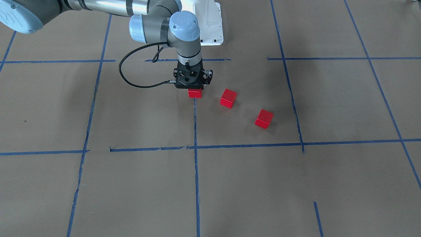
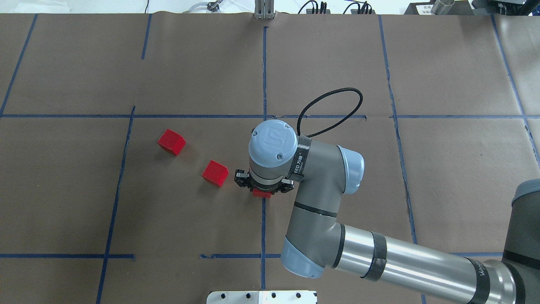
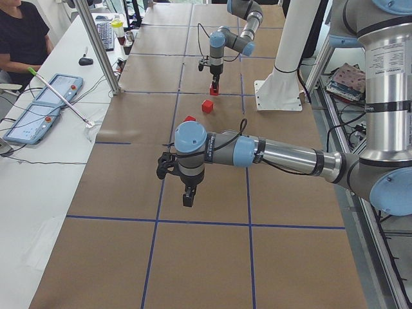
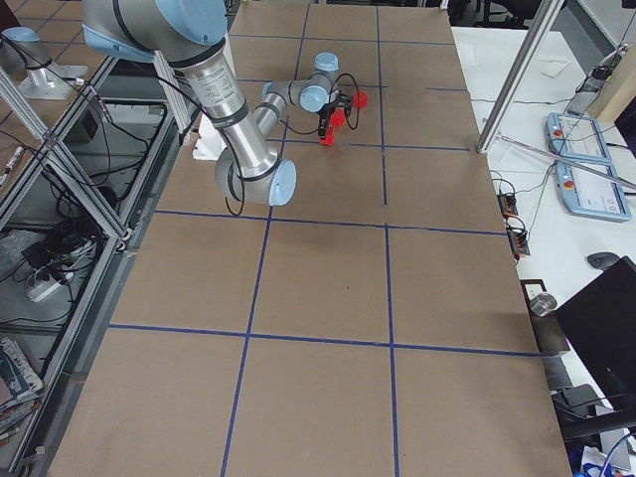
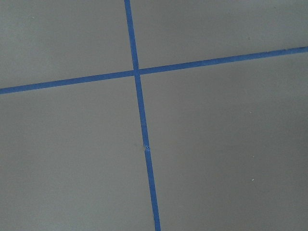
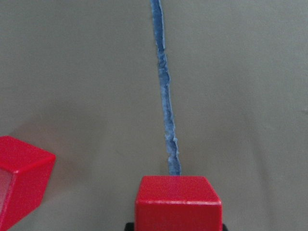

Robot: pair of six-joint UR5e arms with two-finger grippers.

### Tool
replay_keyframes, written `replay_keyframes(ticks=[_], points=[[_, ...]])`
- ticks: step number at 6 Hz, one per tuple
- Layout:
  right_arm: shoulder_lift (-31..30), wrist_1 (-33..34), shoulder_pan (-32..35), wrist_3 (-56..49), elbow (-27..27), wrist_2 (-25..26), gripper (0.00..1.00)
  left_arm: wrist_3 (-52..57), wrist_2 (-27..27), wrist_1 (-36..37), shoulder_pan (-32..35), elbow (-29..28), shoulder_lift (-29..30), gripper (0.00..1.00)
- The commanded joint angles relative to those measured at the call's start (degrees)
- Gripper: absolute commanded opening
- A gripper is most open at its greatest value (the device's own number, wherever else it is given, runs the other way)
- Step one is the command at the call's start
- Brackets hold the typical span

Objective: Form red blocks into L shape at center
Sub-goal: 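Carry the red cube with the right gripper to the table center, then release the cube at center and raise the right gripper while the left arm reaches in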

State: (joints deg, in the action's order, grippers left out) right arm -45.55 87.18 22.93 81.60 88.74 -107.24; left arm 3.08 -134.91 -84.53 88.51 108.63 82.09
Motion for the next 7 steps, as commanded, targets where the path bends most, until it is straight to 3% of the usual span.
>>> replay_keyframes(ticks=[1, 2, 3, 4, 6, 7], points=[[-0.24, 0.01, -0.51, -1.35, -0.5, 0.19, 0.07, 0.0, 0.0, 0.06, 0.0, 0.0, -0.09, 1.0], [-0.33, 0.01, -0.52, -3.53, -0.5, 0.19, 0.09, 0.0, 0.0, 0.06, 0.0, 0.0, -0.09, 1.0], [-0.07, 0.09, -0.52, -3.73, -0.41, 0.19, 0.38, 0.0, 0.0, 0.06, 0.0, 0.0, -0.09, 1.0], [0.11, 0.1, -0.52, -3.55, -0.24, 1.24, 0.99, 0.0, 0.0, 0.06, 0.0, 0.0, -0.09, 1.0], [0.02, 0.1, -0.69, -3.73, 0.29, 1.6, 1.0, 0.0, 0.0, 0.06, 0.0, 0.17, 0.0, 1.0], [-0.76, 0.27, -0.26, -3.73, 3.16, 1.6, 1.0, 0.0, -0.61, -0.11, -0.17, 0.7, 0.43, 1.0]])
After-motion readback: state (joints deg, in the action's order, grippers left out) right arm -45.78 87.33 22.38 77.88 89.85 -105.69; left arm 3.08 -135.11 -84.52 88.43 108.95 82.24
